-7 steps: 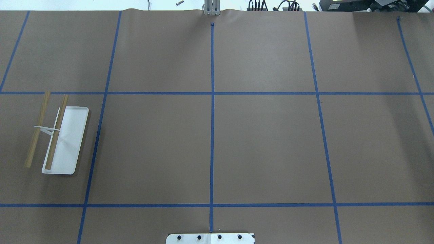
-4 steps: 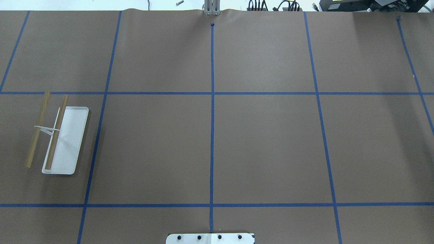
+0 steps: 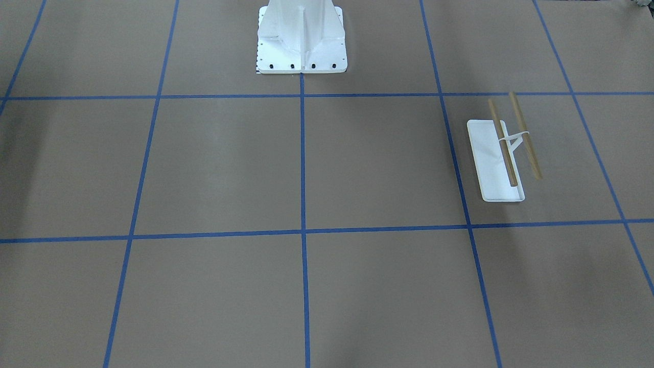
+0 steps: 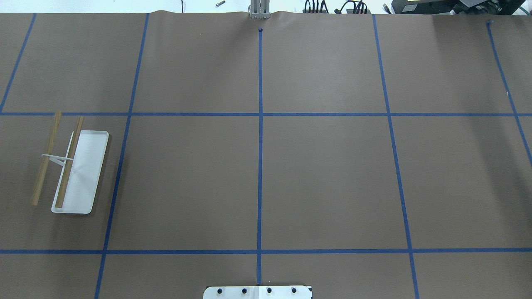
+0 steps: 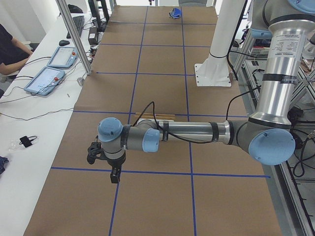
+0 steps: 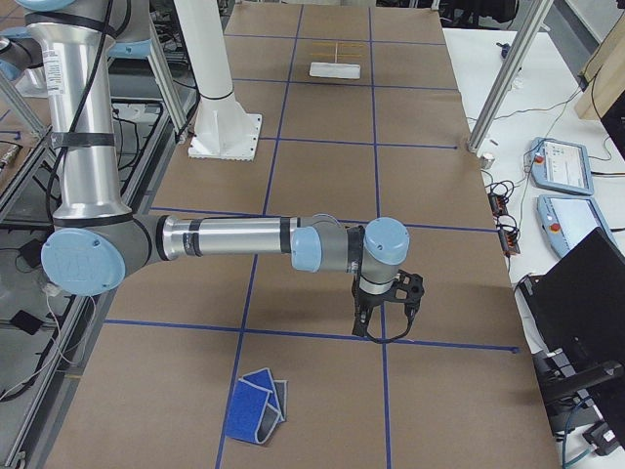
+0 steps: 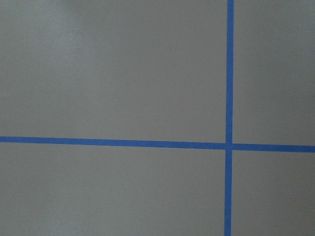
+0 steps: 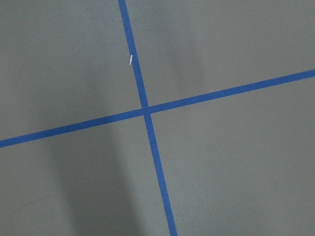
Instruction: Hang towel on rack
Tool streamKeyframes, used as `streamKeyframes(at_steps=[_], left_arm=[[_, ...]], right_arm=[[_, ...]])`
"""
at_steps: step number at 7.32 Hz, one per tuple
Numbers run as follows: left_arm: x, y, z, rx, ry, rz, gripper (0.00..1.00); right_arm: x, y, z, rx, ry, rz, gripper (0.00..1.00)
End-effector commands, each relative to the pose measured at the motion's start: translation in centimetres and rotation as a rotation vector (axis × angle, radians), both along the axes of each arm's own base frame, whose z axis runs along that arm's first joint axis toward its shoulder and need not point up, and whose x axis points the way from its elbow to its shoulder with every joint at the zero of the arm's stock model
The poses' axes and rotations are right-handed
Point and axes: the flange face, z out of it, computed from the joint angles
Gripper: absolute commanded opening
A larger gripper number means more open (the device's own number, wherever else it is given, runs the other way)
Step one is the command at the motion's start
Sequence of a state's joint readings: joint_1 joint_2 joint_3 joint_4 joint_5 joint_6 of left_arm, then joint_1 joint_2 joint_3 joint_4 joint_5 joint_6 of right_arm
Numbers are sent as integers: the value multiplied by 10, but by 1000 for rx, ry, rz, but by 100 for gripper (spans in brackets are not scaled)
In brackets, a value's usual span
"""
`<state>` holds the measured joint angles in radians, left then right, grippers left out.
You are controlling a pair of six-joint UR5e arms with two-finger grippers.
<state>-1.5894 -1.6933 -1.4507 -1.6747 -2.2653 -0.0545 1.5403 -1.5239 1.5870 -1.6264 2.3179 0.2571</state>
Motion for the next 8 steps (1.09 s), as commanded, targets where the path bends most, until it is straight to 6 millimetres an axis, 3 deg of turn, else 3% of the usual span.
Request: streamKeyframes(at_steps=[1, 3, 5, 7, 8], left_arm=[[4, -3, 2, 5, -4, 1, 99], [9, -5, -1, 7, -3, 9, 99], [13, -5, -4, 13, -5, 17, 99], [13, -5, -6, 15, -2, 16, 99], [14, -4, -5, 15, 1, 16, 99]], right_arm=[[-2, 5, 4, -19, 7, 9, 100], [-3, 2, 3, -19, -4, 9, 100], [2, 9, 19, -1, 52, -37, 100], [6, 61, 77, 49, 58, -235, 100], [8, 79, 94, 38, 60, -266, 100]])
